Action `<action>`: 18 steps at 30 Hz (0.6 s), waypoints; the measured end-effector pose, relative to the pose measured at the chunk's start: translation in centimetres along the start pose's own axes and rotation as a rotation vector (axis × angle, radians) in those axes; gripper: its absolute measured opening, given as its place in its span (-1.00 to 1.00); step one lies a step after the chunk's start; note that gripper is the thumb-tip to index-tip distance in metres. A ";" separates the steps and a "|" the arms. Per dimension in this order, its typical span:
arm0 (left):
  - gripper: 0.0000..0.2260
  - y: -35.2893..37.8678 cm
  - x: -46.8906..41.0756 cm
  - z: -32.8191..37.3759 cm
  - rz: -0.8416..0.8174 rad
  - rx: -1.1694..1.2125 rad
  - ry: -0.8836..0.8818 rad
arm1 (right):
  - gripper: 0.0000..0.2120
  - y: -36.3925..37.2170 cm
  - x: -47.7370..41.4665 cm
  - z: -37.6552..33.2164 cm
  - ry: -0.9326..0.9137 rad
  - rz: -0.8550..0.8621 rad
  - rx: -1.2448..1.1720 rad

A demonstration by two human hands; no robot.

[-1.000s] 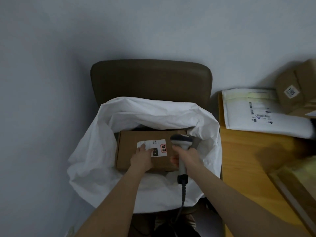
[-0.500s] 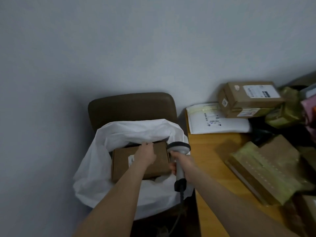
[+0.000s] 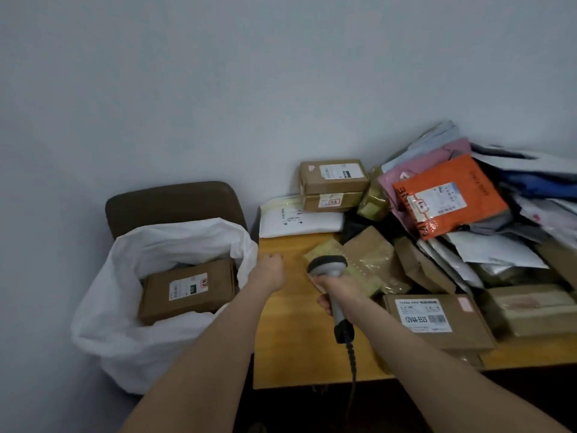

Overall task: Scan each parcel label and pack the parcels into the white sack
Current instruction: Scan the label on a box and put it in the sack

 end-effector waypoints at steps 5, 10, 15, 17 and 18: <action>-0.59 2.2 0.9 4.8 -0.042 0.085 0.020 | -0.76 -7.6 -0.9 0.7 -0.026 0.130 0.008; -0.61 5.0 -0.5 6.7 -0.109 0.241 -0.018 | -0.81 -11.6 -4.6 -0.5 -0.019 0.233 0.096; -0.78 8.1 -3.5 5.5 -0.191 0.402 -0.137 | -0.85 -11.5 -9.4 -2.2 0.011 0.266 0.189; -0.68 9.0 -4.6 4.8 -0.212 0.467 -0.202 | -0.75 -10.5 -11.3 -2.6 0.019 0.244 0.188; -0.71 9.5 -5.3 4.3 -0.220 0.520 -0.244 | -0.69 -10.0 -12.1 -2.9 0.014 0.234 0.187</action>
Point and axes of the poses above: each hand's wrist, its own x-axis away from the middle knuckle, its own y-axis out of the palm, z = x × y, the point moved 7 cm from there along -x, towards the middle knuckle, and after that the axes turned 4 degrees about z, right-handed, at the moved point
